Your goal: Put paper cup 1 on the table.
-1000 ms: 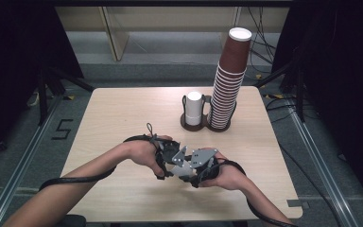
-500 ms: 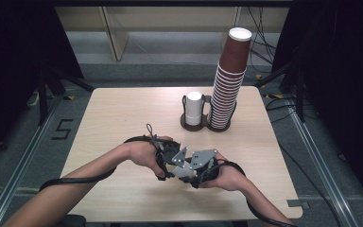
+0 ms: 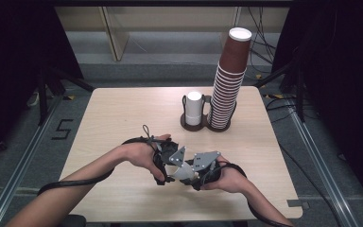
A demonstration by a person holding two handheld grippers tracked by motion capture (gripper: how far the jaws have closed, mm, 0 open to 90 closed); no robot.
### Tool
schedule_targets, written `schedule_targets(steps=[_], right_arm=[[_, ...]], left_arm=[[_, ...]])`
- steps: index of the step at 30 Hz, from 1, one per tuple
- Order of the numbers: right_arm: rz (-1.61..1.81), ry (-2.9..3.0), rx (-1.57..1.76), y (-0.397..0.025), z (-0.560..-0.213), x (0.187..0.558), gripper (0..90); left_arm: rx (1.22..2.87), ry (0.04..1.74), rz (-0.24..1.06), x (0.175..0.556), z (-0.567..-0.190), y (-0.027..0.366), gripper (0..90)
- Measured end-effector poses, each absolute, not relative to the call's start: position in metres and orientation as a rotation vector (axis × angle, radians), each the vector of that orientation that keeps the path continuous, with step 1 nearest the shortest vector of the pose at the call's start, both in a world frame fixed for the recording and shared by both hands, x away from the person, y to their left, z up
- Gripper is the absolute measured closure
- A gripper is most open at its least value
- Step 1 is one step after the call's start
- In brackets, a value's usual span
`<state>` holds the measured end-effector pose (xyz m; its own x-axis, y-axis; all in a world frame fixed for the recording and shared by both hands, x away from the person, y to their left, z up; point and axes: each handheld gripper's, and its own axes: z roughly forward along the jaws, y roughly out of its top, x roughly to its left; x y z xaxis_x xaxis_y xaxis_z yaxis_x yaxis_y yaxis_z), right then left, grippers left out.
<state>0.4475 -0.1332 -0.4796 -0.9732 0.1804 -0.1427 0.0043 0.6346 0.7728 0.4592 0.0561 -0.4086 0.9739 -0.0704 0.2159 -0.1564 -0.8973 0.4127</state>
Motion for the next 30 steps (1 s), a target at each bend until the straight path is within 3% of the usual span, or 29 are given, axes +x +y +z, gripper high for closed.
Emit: schedule_targets(steps=[1, 3, 13, 22, 30], right_arm=[[1.280, 2.645, 0.181, -0.138, -0.481, 0.448, 35.8], [1.299, 2.630, 0.200, -0.143, -0.481, 0.447, 35.7], [1.428, 2.516, 0.264, -0.163, -0.479, 0.446, 35.5], [1.468, 2.485, 0.289, -0.169, -0.481, 0.448, 35.5], [1.492, 2.503, 0.270, -0.159, -0.484, 0.448, 35.4]], left_arm=[[2.644, -0.134, 0.272, 0.460, -0.411, 0.061, 1.4], [2.602, -0.078, 0.272, 0.460, -0.413, 0.066, 0.2], [2.214, 0.183, 0.147, 0.463, -0.431, 0.091, 3.8], [2.072, 0.310, 0.099, 0.464, -0.450, 0.095, 6.5], [2.007, 0.271, 0.118, 0.464, -0.446, 0.085, 8.6]])
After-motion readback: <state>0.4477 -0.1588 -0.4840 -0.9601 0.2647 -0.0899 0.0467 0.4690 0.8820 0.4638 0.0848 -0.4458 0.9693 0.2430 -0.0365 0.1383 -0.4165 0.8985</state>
